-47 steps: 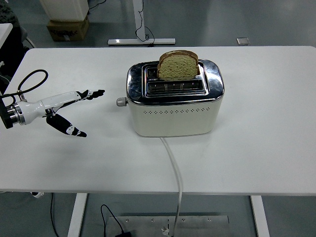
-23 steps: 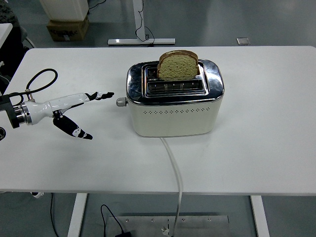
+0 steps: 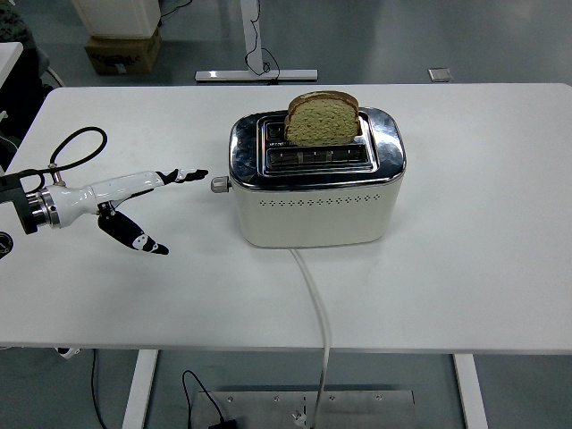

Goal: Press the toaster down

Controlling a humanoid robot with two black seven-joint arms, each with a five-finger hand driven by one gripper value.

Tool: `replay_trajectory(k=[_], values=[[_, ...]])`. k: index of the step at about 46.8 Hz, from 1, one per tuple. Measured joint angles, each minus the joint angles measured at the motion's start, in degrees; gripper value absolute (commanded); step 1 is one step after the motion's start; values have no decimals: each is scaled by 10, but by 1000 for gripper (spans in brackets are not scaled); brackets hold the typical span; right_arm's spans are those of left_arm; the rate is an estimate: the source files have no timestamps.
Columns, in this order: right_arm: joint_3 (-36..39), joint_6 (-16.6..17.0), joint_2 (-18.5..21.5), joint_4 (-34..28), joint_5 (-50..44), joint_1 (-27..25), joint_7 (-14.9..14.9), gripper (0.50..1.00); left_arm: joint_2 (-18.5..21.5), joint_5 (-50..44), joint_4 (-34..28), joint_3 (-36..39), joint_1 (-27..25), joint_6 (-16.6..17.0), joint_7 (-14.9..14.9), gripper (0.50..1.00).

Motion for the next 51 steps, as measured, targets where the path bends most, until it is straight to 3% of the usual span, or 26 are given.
replay_trajectory(k=[51], values=[[0,0,0,0,0,0,0,998,-14,17,5,2,4,2,4,1000]])
